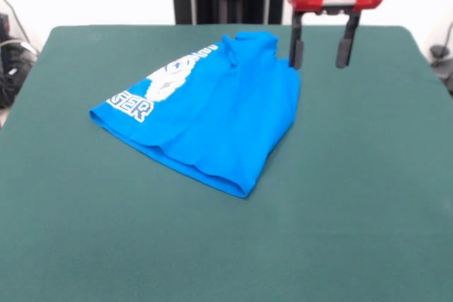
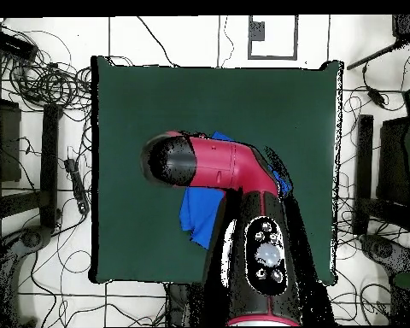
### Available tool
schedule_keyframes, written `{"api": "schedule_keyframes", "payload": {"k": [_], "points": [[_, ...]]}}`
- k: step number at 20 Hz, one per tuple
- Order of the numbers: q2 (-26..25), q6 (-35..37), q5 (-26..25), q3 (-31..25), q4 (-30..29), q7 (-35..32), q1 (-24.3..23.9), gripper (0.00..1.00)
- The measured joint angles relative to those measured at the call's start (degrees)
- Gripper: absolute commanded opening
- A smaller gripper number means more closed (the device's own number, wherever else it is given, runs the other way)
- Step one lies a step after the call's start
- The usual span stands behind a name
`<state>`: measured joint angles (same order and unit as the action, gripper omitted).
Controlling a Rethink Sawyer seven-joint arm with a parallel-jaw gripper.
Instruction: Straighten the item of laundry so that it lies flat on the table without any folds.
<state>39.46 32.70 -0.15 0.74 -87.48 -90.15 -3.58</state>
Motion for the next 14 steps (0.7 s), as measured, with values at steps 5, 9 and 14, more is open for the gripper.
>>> {"api": "schedule_keyframes", "payload": {"k": [5, 9, 14], "points": [[-0.9, 0.0, 0.0, 0.4, 0.0, 0.0, -0.8, 1.00], [-1.3, 0.0, 0.0, 1.7, 0.0, 0.0, -1.3, 1.00], [-1.4, 0.0, 0.0, 4.1, 0.0, 0.0, -1.3, 1.00]]}}
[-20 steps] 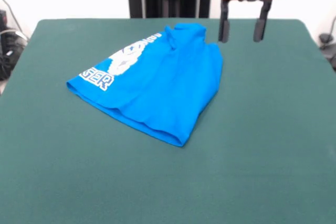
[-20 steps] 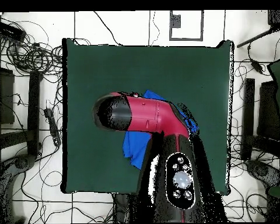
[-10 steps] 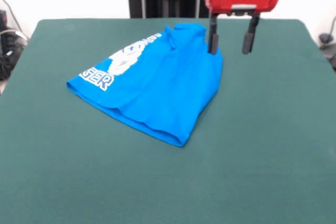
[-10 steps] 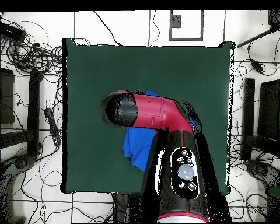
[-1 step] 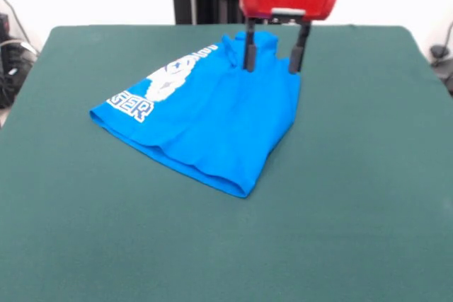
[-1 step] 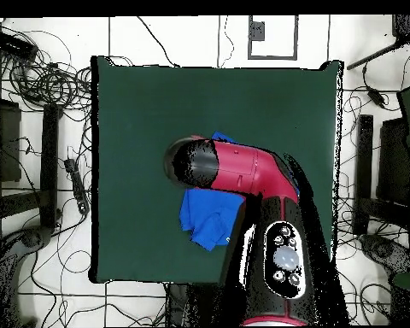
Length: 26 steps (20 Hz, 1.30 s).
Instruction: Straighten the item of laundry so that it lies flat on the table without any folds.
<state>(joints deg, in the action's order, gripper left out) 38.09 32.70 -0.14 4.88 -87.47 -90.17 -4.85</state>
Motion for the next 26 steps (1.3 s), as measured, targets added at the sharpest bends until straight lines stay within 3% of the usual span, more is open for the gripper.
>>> {"api": "schedule_keyframes", "payload": {"k": [26], "points": [[-3.0, -4.3, 0.1, 2.6, -0.3, 0.0, -3.2, 1.00]]}}
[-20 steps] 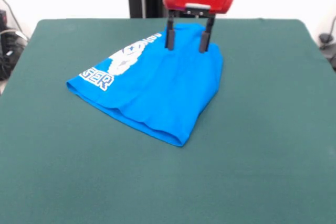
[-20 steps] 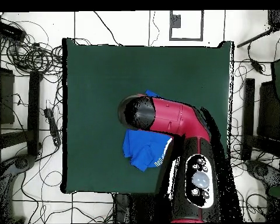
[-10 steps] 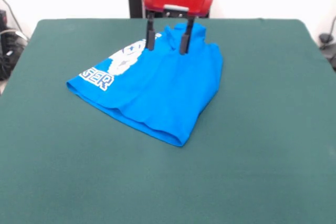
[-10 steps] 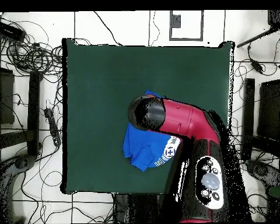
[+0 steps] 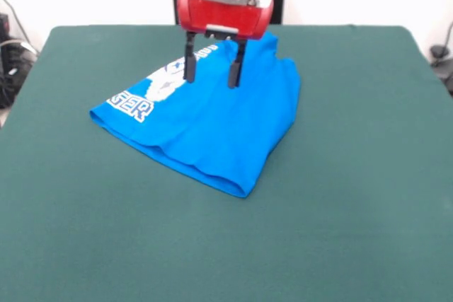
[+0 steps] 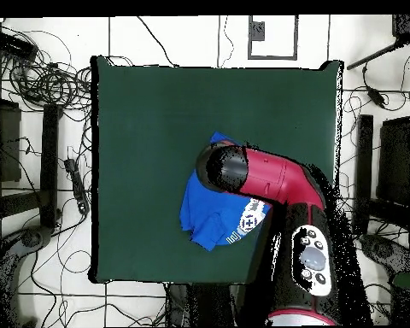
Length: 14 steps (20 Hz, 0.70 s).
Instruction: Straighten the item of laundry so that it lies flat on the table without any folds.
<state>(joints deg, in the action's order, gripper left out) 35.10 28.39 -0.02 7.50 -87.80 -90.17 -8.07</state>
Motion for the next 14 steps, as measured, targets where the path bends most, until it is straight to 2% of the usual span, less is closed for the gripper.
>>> {"api": "schedule_keyframes", "payload": {"k": [14], "points": [[-1.5, -4.8, 0.0, 0.0, -1.6, 0.0, -1.6, 1.00]]}}
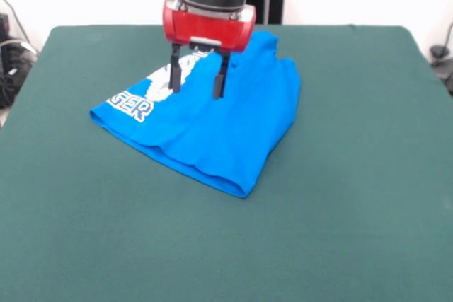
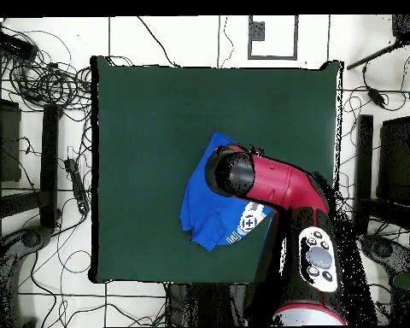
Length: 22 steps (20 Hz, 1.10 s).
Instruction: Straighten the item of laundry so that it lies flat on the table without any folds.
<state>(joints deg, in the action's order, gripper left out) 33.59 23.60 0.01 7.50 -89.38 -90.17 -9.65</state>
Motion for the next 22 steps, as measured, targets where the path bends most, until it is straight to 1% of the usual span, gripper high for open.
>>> {"api": "schedule_keyframes", "payload": {"k": [13, 22], "points": [[-3.9, -4.5, 0.0, 0.0, -0.6, 0.0, -0.4, 1.00], [-4.2, -5.4, 0.0, 0.0, -1.9, 0.0, -0.5, 1.00]]}}
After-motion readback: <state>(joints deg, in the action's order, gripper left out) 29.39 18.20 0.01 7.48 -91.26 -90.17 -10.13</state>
